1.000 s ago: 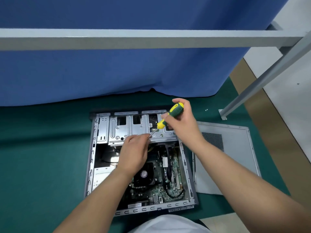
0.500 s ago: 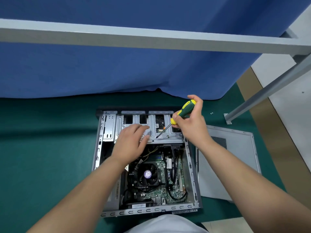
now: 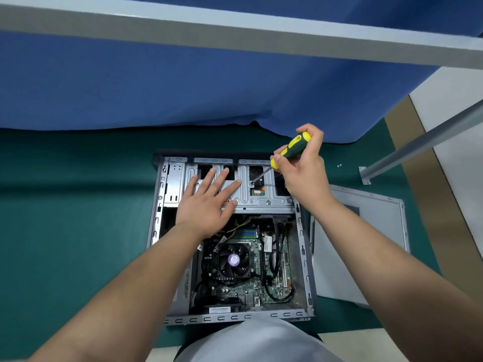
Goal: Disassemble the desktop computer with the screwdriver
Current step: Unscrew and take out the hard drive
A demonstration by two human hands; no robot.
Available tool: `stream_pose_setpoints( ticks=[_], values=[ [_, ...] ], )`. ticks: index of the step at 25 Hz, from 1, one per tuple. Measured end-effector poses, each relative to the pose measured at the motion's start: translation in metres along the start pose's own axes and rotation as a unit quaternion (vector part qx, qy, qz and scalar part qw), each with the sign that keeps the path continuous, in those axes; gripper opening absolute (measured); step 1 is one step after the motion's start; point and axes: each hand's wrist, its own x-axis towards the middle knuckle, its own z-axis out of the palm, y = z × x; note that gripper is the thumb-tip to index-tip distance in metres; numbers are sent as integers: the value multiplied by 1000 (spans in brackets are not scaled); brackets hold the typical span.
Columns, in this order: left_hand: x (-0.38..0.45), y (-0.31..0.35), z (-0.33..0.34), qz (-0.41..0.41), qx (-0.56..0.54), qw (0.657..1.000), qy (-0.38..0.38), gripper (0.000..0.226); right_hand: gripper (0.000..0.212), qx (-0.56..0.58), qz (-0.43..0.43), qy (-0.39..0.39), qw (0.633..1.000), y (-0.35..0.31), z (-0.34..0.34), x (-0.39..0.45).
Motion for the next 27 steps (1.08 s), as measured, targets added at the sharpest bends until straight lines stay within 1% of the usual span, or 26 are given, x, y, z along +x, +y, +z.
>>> stream_pose_setpoints(
  ticks=[7,10,12,14,16,17,19,20,21,22,24,25,26,27],
  values=[
    [1,1,1,0,-9,1000,7,57,57,-3,-16,-9,1000,3,2,1],
    [0,1,2,0,-11,1000,12,57,54,-19,-30,-20,999,2,2,-2],
    [1,1,3,0,-12,1000,15,57,51,-55,-49,-28,997,-3,2,-2],
    [1,0,3,-1,-16,1000,18,57,45,-135,-82,-36,987,-14,0,1],
    [1,1,4,0,-20,1000,16,57,36,-254,-123,-41,959,-31,-3,6],
    [1,1,4,0,-21,1000,15,57,37,-318,-133,-38,938,-40,-3,10],
    [1,1,4,0,-20,1000,15,57,51,-446,-133,-19,885,-55,-3,19],
    [1,1,4,-1,-20,1000,16,58,55,-494,-127,-13,860,-61,-4,23],
    [1,1,5,-1,-20,1000,16,58,53,-522,-123,-23,843,-65,-4,28],
    [2,1,5,-1,-19,1000,16,58,45,-533,-134,-53,834,-68,-6,32],
    [2,1,6,0,-19,1000,16,57,28,-501,-188,-170,827,-73,-15,41],
    [2,1,6,1,-20,1000,17,57,26,-471,-210,-235,824,-76,-20,45],
    [2,1,6,1,-21,1000,18,57,29,-448,-222,-284,818,-78,-25,48],
    [2,1,5,0,-22,1000,18,57,34,-447,-219,-307,811,-80,-28,50]
  ],
)
